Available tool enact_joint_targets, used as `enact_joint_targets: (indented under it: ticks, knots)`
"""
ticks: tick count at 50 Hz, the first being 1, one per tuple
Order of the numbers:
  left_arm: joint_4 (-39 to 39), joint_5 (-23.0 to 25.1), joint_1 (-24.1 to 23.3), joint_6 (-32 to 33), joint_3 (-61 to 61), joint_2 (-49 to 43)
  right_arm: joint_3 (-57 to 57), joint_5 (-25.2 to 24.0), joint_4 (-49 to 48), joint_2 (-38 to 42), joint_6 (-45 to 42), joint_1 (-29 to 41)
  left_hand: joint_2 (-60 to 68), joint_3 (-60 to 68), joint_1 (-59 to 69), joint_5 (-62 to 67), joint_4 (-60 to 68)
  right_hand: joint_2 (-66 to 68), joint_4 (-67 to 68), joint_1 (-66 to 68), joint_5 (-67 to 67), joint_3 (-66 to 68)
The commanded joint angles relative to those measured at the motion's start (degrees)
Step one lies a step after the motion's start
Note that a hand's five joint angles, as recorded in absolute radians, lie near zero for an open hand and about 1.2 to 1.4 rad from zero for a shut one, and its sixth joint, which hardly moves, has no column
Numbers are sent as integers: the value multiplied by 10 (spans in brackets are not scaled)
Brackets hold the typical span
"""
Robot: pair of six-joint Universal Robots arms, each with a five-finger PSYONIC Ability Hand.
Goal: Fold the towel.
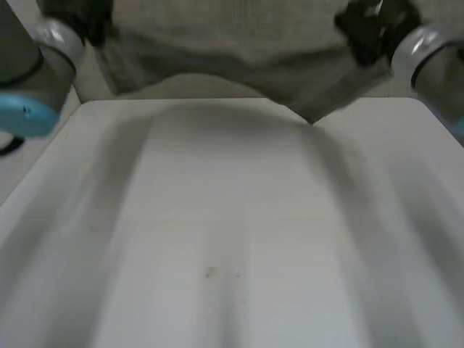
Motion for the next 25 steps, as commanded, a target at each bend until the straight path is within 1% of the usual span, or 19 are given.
enact_joint_targets:
  ticks: [1,2,3,4,5,7,8,10,11,13,15,19,22,24,25]
  knots:
    - [6,51,7,5,-243,22,172,-26,21,-20,-48,-1,102,103,123,109,102,34,34,43,22,35]
    - [29,54,7,7,-291,22,206,-26,11,-21,-59,0,102,103,123,109,102,34,34,43,22,35]
    - [29,54,7,7,-291,22,206,-26,11,-21,-59,0,102,103,123,109,102,34,34,43,22,35]
    - [52,55,7,7,-334,22,241,-27,1,-22,-67,0,102,103,123,109,102,34,34,43,22,35]
    - [52,55,7,7,-334,22,242,-27,1,-22,-67,0,102,103,123,109,102,34,34,43,22,35]
    - [91,54,7,19,-411,20,312,-28,-26,-21,-72,1,102,103,123,109,102,34,34,43,22,35]
    - [92,54,7,19,-412,20,312,-28,-26,-21,-72,1,102,103,123,109,102,34,34,43,22,35]
    - [115,53,10,50,-470,19,377,-27,-54,-19,-72,1,102,103,123,109,102,34,34,43,22,35]
    - [115,53,10,50,-470,19,377,-27,-54,-19,-72,1,102,103,123,109,102,34,34,43,22,35]
    - [122,52,22,84,-513,24,431,-27,-78,-18,-72,1,102,103,123,109,102,34,34,43,22,35]
    - [121,52,29,93,-527,29,448,-26,-88,-17,-67,0,102,103,123,109,102,34,34,43,22,35]
    - [121,52,39,97,-548,51,474,-22,-100,-20,-59,-5,102,103,123,109,102,34,34,43,22,35]
    - [120,51,43,95,-567,76,488,-18,-97,-27,-37,-8,102,103,123,109,102,34,34,43,22,35]
    - [120,52,44,95,-575,94,495,-18,-95,-40,-22,-8,102,103,123,109,102,34,34,43,22,35]
    - [119,51,45,95,-585,113,502,-20,-95,-60,-11,-9,102,103,123,109,102,34,34,43,22,35]
